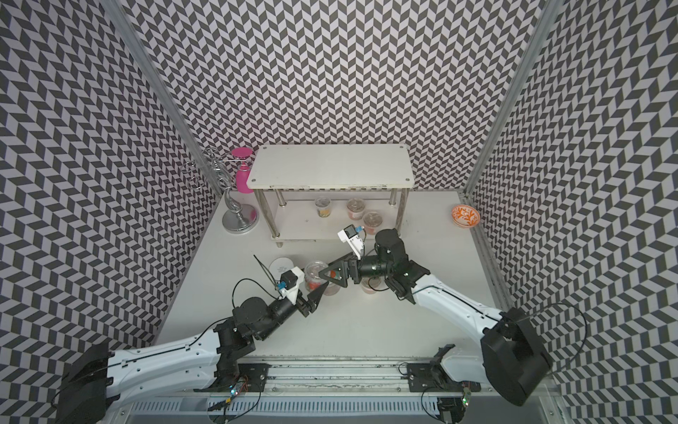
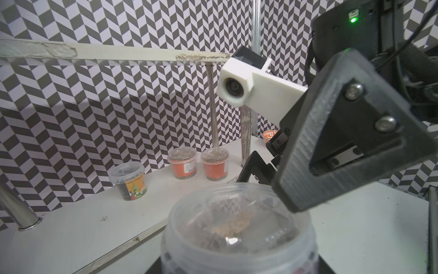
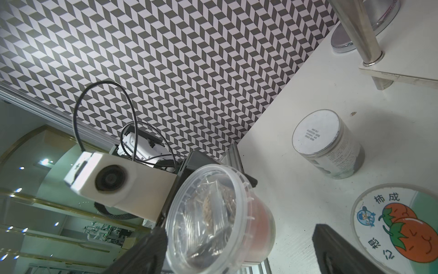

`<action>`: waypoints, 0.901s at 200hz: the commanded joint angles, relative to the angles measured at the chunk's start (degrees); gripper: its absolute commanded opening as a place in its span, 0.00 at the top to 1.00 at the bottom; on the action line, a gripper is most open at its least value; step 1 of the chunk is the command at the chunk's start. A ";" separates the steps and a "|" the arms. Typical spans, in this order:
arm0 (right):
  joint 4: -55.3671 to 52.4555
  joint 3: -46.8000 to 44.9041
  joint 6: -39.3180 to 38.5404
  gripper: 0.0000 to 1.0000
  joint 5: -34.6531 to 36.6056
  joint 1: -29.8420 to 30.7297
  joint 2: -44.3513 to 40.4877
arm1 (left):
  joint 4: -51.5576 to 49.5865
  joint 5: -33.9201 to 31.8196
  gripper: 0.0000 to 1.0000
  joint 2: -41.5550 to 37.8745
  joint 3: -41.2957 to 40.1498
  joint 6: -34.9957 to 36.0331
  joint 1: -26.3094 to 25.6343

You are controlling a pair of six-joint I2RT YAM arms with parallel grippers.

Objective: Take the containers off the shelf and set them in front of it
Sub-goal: Adjust the container at the center of the board.

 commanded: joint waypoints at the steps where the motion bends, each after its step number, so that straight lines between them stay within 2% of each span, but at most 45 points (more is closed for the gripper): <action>1: 1.27 0.78 0.16 0.00 -0.44 -0.17 1.00 | 3.47 2.26 0.34 -0.43 1.29 1.10 0.78; 24: 6.29 -0.36 4.18 0.00 -2.64 -0.10 2.06 | 4.04 4.23 0.34 0.26 1.79 0.86 1.30; 57: 7.71 0.24 6.25 0.01 -4.68 0.16 2.58 | 5.99 5.86 0.33 2.32 1.78 1.28 1.97; 91: 9.68 -0.57 8.64 0.07 -7.61 0.38 3.33 | 8.04 8.35 0.33 3.30 1.90 1.66 4.72; 153: 13.07 0.21 12.92 0.11 -8.12 0.32 2.83 | 9.03 12.65 0.31 5.33 2.52 3.05 6.83; 180: 14.77 0.14 14.93 0.17 -7.35 0.10 2.54 | 8.32 13.44 0.31 5.41 2.29 2.76 7.16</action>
